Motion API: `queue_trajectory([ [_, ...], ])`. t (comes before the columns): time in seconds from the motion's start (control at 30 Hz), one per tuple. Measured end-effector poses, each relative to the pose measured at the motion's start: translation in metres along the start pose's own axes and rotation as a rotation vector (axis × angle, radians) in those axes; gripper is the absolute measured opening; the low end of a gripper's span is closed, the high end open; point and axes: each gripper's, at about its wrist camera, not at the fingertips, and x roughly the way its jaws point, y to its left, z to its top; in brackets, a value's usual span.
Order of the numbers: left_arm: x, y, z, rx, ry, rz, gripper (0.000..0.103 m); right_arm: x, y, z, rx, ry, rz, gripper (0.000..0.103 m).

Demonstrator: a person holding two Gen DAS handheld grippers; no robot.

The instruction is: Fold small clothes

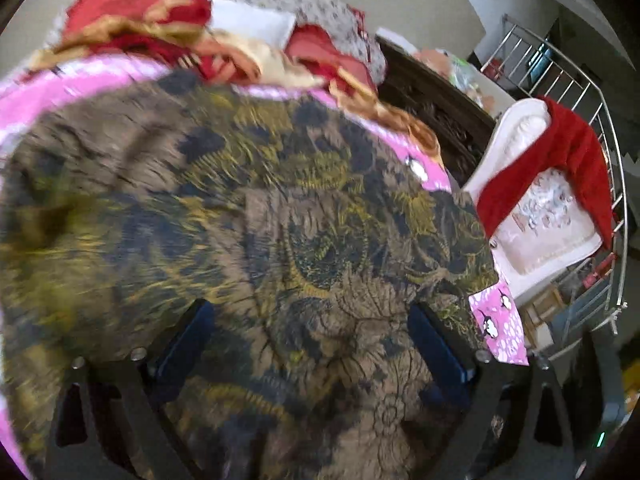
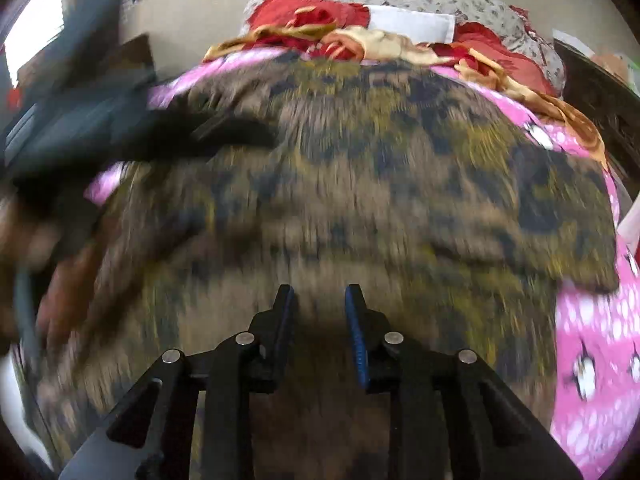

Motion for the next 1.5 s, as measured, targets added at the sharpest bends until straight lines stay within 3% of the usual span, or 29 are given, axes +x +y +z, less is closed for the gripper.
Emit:
queue_trajectory([
  [0.1, 0.014, 0.009, 0.004, -0.025, -0.009, -0.028, 0.095, -0.012, -0.006, -0.019, 0.018, -0.036, 0.016, 0.027],
  [0.3, 0.028, 0.02, 0.021, -0.127, -0.004, -0.117, 0.097, 0.004, 0.004, -0.009, -0.003, -0.056, -0.04, 0.036],
  [0.37, 0.033, 0.023, 0.024, -0.152, 0.007, -0.152, 0.102, 0.005, 0.003, -0.007, 0.002, -0.058, -0.031, 0.037],
  [0.5, 0.036, 0.02, 0.027, -0.145, 0.027, -0.179, 0.101, 0.003, -0.003, -0.01, 0.033, -0.065, 0.01, 0.037],
  [0.53, 0.035, 0.019, 0.027, -0.146, 0.03, -0.188, 0.098, 0.003, -0.004, -0.01, 0.037, -0.066, 0.015, 0.037],
  [0.6, 0.032, 0.018, 0.027, -0.165, 0.04, -0.23, 0.06, 0.003, -0.003, -0.011, 0.034, -0.066, 0.011, 0.037],
  [0.63, 0.032, 0.018, 0.026, -0.186, 0.055, -0.247, 0.032, 0.004, -0.003, -0.011, 0.031, -0.066, 0.007, 0.037],
  [0.83, 0.016, 0.016, 0.02, -0.172, -0.007, -0.148, 0.032, 0.001, -0.001, -0.014, 0.028, -0.067, 0.006, 0.037],
  [0.97, 0.017, 0.017, 0.019, -0.178, -0.029, -0.111, 0.057, 0.003, -0.003, -0.012, 0.028, -0.067, 0.007, 0.037],
  [1.1, 0.023, 0.021, 0.02, -0.203, -0.032, -0.1, 0.058, 0.004, -0.003, -0.012, 0.028, -0.067, 0.007, 0.037],
  [1.13, 0.023, 0.022, 0.019, -0.209, -0.031, -0.103, 0.056, 0.004, -0.003, -0.012, 0.03, -0.067, 0.008, 0.037],
  [1.2, 0.024, 0.027, 0.016, -0.233, -0.017, -0.114, 0.038, 0.003, -0.003, -0.012, 0.031, -0.066, 0.01, 0.037],
  [1.23, 0.024, 0.028, 0.014, -0.246, -0.003, -0.138, 0.019, 0.003, -0.003, -0.012, 0.031, -0.066, 0.009, 0.038],
  [1.27, 0.025, 0.03, 0.013, -0.26, 0.012, -0.163, 0.01, 0.003, -0.003, -0.012, 0.03, -0.067, 0.007, 0.038],
  [1.37, 0.017, 0.03, 0.01, -0.253, -0.01, -0.14, 0.003, 0.004, -0.003, -0.012, 0.028, -0.066, 0.005, 0.038],
  [1.5, -0.014, 0.028, 0.014, -0.257, -0.08, -0.14, 0.003, 0.004, -0.003, -0.012, 0.029, -0.066, 0.007, 0.038],
])
